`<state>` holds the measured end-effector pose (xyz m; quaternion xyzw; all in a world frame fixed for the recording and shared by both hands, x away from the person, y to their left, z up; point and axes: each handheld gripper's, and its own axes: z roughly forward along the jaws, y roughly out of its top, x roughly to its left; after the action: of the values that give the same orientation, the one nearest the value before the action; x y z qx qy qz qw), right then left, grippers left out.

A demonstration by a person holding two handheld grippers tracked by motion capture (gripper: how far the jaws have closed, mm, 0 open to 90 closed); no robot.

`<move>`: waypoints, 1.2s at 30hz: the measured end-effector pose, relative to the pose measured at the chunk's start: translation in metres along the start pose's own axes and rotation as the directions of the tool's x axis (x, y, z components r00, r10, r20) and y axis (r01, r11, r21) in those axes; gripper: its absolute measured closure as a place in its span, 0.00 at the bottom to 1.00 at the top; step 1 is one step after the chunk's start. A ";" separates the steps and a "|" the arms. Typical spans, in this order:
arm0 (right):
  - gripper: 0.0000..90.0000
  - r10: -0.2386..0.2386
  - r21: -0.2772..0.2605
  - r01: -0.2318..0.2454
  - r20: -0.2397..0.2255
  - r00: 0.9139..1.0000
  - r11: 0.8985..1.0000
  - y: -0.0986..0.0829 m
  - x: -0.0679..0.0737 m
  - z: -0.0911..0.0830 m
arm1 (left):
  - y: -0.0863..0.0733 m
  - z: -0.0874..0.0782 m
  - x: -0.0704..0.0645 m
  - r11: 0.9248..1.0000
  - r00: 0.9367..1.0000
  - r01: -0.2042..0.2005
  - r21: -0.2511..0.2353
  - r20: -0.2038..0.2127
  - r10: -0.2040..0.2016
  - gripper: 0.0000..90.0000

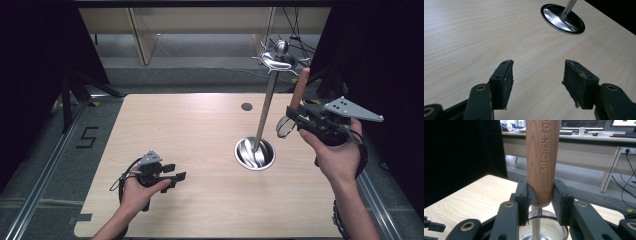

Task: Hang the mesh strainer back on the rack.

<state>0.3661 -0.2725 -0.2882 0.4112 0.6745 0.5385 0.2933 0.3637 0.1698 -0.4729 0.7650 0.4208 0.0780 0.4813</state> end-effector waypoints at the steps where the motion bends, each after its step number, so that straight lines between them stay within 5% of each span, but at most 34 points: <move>1: 0.77 -0.001 0.002 0.001 -0.004 1.000 1.000 0.000 0.000 0.001 | 0.000 0.000 0.000 1.000 1.000 0.001 0.000 0.000 -0.001 0.45; 36: 0.77 0.003 0.022 -0.003 -0.011 1.000 1.000 0.003 0.001 0.017 | -0.001 -0.001 0.001 1.000 1.000 0.009 -0.003 -0.003 -0.009 0.45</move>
<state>0.3804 -0.2636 -0.2890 0.4122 0.6813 0.5340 0.2842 0.3636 0.1714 -0.4731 0.7621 0.4250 0.0777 0.4823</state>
